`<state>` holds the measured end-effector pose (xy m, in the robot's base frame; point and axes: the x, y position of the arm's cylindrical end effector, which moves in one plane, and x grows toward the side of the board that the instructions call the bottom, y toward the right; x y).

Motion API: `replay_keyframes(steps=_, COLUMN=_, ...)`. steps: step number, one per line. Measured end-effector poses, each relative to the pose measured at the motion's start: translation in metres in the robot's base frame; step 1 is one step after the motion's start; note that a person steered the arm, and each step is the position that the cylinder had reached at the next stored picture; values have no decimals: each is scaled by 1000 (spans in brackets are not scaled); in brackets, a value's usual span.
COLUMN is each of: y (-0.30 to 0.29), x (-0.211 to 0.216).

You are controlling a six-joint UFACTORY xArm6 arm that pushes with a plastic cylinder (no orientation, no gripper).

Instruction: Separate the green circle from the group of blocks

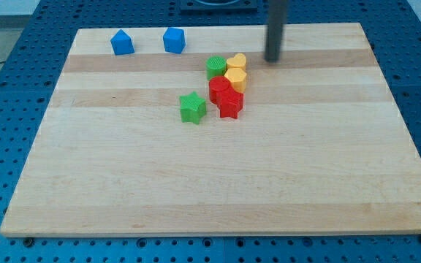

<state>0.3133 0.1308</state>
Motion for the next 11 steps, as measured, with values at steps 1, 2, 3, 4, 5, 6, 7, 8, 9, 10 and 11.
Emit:
replay_keyframes(steps=1, y=-61, x=19)
replay_keyframes(steps=2, y=-130, x=3)
replay_keyframes(steps=3, y=-140, x=-17)
replay_keyframes(steps=4, y=-154, x=-11)
replay_keyframes(steps=5, y=-182, x=2)
replay_keyframes(steps=6, y=-171, x=-6)
replay_keyframes(steps=7, y=-144, x=-23)
replay_keyframes(steps=8, y=-145, x=-7)
replay_keyframes(steps=9, y=-178, x=-10)
replay_keyframes(steps=10, y=-180, x=-40)
replay_keyframes(steps=11, y=-164, x=-43)
